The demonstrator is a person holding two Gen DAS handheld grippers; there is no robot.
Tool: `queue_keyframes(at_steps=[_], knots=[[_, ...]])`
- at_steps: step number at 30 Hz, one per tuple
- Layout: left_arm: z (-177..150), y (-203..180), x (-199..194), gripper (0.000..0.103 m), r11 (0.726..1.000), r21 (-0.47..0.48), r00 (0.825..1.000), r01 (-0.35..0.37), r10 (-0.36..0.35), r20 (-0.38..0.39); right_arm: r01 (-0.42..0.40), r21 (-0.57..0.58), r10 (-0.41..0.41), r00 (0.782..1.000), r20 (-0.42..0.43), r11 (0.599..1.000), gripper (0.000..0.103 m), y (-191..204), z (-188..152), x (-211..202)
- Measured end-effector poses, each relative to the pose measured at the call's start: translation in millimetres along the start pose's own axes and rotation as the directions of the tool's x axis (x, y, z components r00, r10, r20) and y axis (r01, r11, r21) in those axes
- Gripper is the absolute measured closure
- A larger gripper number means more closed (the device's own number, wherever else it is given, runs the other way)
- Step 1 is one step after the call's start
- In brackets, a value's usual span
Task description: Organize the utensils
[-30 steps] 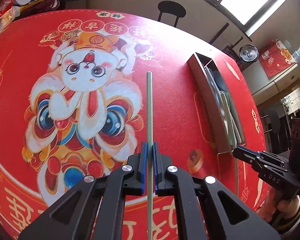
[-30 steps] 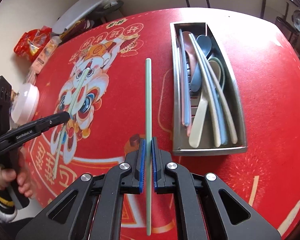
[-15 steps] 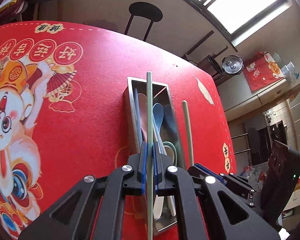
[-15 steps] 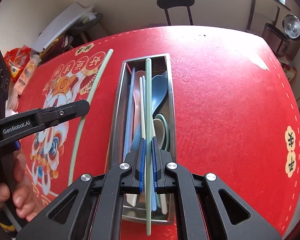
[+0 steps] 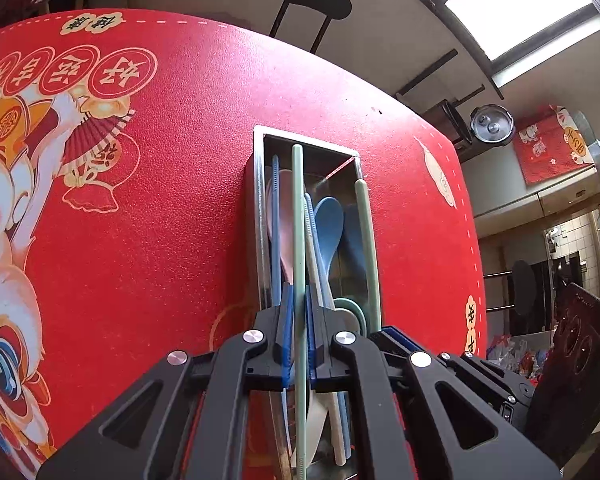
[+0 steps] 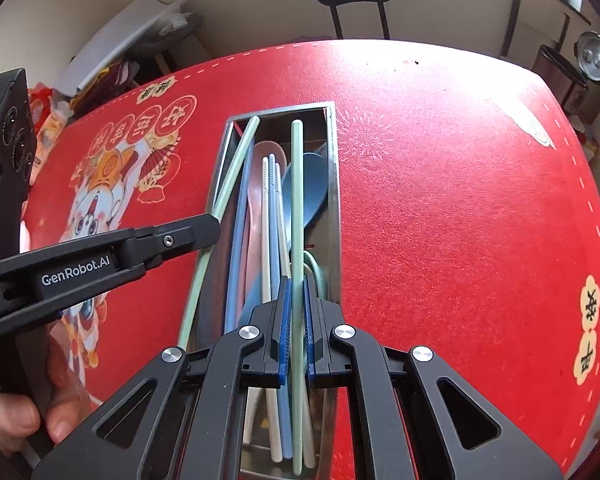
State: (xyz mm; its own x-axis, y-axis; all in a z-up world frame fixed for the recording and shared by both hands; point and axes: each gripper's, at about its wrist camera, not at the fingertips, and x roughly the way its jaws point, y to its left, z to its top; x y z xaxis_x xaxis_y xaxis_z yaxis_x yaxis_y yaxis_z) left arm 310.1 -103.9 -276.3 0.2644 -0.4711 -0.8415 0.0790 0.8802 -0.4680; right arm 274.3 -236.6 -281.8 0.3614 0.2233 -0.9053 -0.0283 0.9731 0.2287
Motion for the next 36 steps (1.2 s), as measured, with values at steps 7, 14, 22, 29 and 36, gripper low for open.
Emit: queue_keyframes(at_steps=[7,14,22,29,36], knots=[[2,0,-19,0.093,0.998,0.061,1.0,-0.002,0.001,0.02,0.031,0.014,-0.032,0.998,0.049,0.999,0.095,4,-5,-20],[-5,-18,-88,0.055,0.96,0.247,0.978,-0.135,0.089,0.187,0.054,0.108,-0.073,0.982,0.175,0.993,0.095,-10,-21,-86],[-28,-41,-171,0.035,0.894,0.384,0.93,-0.232,0.088,0.356,0.125,0.202,-0.184,0.934,0.306,0.971,0.094,-24,-48,-175],[-48,-61,-239,0.006,0.872,0.418,0.871,-0.256,0.02,0.491,0.235,0.256,-0.33,0.834,0.442,0.938,0.034,-11,-73,-245],[-64,-76,-277,0.006,0.862,0.442,0.84,-0.249,-0.035,0.541,0.281,0.333,-0.423,0.744,0.517,0.9,0.015,9,-95,-290]])
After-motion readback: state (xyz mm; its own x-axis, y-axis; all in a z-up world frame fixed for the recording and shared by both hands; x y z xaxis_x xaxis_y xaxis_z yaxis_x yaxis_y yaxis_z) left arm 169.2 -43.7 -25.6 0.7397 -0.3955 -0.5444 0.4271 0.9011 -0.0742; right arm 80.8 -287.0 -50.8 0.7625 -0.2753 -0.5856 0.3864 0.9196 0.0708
